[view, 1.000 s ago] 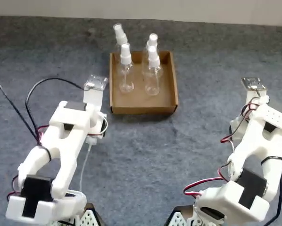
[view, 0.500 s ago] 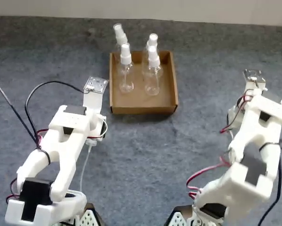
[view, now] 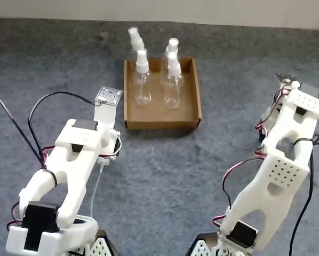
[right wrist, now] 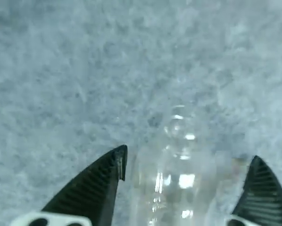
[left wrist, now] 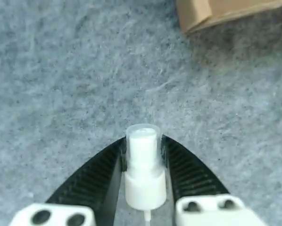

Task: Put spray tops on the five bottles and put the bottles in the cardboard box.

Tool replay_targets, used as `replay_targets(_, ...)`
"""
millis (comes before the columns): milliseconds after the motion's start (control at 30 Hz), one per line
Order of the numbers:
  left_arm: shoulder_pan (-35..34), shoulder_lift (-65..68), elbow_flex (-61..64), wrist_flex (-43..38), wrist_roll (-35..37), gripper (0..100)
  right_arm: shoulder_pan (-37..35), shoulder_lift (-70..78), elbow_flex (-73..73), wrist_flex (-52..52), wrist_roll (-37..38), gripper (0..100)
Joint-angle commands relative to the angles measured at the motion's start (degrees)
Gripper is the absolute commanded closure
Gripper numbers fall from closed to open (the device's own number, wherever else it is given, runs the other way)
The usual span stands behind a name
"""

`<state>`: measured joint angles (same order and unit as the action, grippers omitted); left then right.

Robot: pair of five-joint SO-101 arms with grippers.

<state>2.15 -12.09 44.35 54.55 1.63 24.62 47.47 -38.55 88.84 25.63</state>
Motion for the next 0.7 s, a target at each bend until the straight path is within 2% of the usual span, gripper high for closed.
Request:
replay_targets(0,1.27,-2.15,-0.13,-0.7,-0.44,99,0.04,2.33,-10.59,4.79,-0.26,84.1)
replay_targets(67,1.27,-2.15,-0.13,-0.7,-0.44,99,0.04,4.18,-14.9,7.43,-0.26,92.6)
replay_targets(167,1.27,-2.15,-0.13,-0.7,-0.44,99,-0.04,4.88,-22.81,12.18,-0.44,99.4)
replay_targets(333,1.27,-2.15,0.57,-2.02,-0.44,99,-1.1,-0.75,-31.78,12.53,-1.14,99.6)
replay_targets(433,1.27,-2.15,1.01,-2.99,-0.44,99,-2.51,-10.59,-21.49,12.53,-3.87,99.6)
replay_targets(667,1.27,-2.33,1.01,-3.08,-0.44,99,-11.38,-49.27,20.35,9.8,-4.22,99.5)
